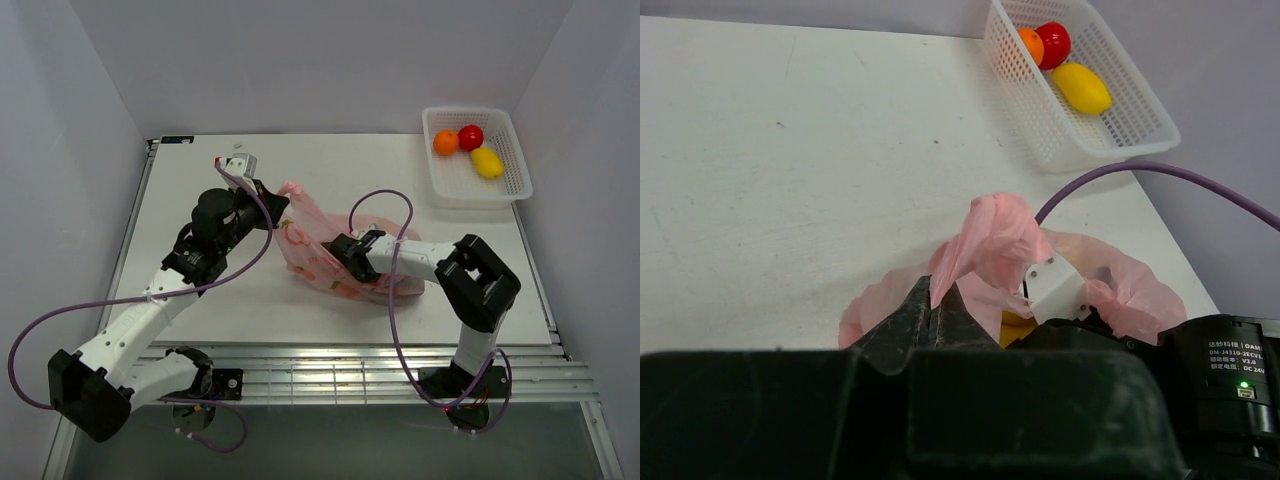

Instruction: Take the fake fruits out of the plastic bag

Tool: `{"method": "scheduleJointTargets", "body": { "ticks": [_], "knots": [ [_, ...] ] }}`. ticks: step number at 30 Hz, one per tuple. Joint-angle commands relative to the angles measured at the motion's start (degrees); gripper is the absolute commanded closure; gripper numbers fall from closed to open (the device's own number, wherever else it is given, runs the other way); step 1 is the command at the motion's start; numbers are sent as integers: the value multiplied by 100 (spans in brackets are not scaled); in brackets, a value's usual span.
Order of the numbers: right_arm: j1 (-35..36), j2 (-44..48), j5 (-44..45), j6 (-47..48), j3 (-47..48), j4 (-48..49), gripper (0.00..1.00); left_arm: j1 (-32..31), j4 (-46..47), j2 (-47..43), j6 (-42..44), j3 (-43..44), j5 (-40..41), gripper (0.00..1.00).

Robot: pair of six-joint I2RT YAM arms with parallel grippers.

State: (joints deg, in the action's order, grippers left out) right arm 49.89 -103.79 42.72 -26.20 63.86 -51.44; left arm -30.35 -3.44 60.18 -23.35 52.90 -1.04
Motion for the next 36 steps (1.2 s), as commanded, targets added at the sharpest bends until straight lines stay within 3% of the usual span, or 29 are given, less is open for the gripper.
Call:
{"method": "scheduleJointTargets", "body": {
  "ticks": [1,3,5,6,9,13,18,25,36],
  "knots": [
    [-76,-20,-413,-202,-348,-121,8,47,212,-200,41,36,236,100],
    [-76,104,-370,-123,-374,2,26,38,212,-226,50,18,236,100],
    [-84,210,-361,-70,-348,29,35,38,247,-226,41,9,227,100],
    [-85,236,-361,-44,-321,29,48,38,265,-235,41,1,209,100],
    [-85,420,-422,88,-190,46,69,29,283,-218,41,1,157,100],
    [-85,1095,-878,623,39,571,76,38,292,-226,33,-8,148,100],
    [-146,1914,-2424,1414,373,1618,81,20,300,-174,15,-17,-70,100],
    [-304,2617,-3575,1819,610,2858,83,11,502,-235,24,-61,-151,100],
    [-1393,3075,-4210,1820,1322,3895,85,-6,573,-367,68,-131,-63,100]
  ]
}}
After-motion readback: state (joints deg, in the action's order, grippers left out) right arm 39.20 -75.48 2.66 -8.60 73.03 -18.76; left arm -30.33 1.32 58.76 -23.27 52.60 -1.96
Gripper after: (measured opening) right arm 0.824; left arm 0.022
